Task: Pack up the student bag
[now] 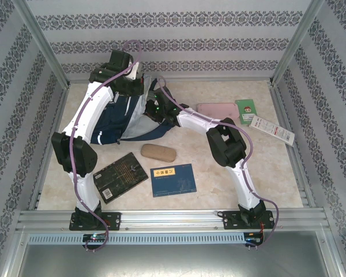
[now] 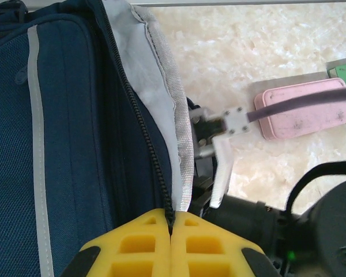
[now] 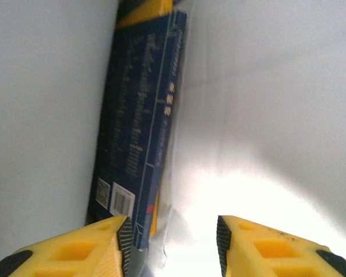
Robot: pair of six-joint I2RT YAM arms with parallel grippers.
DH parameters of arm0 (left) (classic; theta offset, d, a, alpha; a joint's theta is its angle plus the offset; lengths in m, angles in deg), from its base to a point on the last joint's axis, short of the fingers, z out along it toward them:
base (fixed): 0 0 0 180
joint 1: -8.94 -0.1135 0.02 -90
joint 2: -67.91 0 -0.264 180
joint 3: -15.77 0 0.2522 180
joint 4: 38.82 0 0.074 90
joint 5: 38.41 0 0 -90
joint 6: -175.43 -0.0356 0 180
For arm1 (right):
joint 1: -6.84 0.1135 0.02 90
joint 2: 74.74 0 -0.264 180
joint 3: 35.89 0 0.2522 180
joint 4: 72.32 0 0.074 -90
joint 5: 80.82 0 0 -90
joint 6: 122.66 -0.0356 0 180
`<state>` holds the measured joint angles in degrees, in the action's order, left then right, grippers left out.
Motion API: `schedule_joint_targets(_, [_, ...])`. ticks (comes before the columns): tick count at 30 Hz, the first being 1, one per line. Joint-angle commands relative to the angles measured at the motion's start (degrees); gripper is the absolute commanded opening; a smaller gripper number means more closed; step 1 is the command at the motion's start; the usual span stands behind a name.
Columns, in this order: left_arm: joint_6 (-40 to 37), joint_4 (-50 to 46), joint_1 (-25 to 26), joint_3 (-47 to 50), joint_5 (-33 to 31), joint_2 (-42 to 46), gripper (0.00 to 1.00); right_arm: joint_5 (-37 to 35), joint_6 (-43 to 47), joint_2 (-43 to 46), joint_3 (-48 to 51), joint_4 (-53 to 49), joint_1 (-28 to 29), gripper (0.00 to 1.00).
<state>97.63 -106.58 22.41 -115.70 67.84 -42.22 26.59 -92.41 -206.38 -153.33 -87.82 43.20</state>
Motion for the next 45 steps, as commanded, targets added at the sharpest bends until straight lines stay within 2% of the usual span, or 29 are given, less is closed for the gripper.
schedule_joint_targets(1, [-0.44,4.51,-0.05,-0.01,0.07,2.82,0.0,0.56,0.52,0.18,1.22,1.57,-0.71,0.42])
schedule_joint_targets(8, [0.01,4.76,-0.07,1.2,0.79,2.75,0.04,0.54,1.36,3.51,5.74,2.0,-1.03,0.41])
schedule_joint_targets(16, [2.56,8.19,-0.08,7.2,2.28,2.62,0.13,-1.77,8.76,19.17,21.14,-2.1,-3.02,0.42])
schedule_joint_targets(17, [3.14,9.0,-0.03,8.36,2.74,2.77,0.18,-1.81,10.09,21.49,23.17,-3.56,-3.15,0.42])
schedule_joint_targets(21, [5.15,12.16,0.06,12.71,3.7,3.55,0.19,-2.24,16.44,31.01,31.29,-9.95,-2.82,0.4])
schedule_joint_targets(22, [5.51,12.71,0.01,13.44,3.64,3.59,0.22,-2.19,17.65,32.91,33.06,-11.44,-2.67,0.39])
schedule_joint_targets(23, [5.92,13.17,0.06,14.09,3.7,3.53,0.27,-2.03,18.81,35.2,35.13,-13.34,-2.4,0.38])
schedule_joint_targets(28, [7.74,15.28,0.13,16.56,4.49,3.51,0.32,-2.5,23.22,43.58,43.42,-19.98,1.17,0.33])
schedule_joint_targets(32, [8.32,15.96,0.2,17.26,4.66,3.35,0.36,-5.02,23.93,47.67,48.2,-23.59,5.45,0.32])
schedule_joint_targets(37, [8.38,16.29,0.49,19.05,4.89,3.77,0.37,-4.81,22.12,49.22,53.47,-22.12,8.18,0.33])
schedule_joint_targets(45, [9.59,16.98,2.07,24.04,4.84,6.39,0.37,-4.06,22.85,39.58,53.06,-18.83,10.95,0.32])
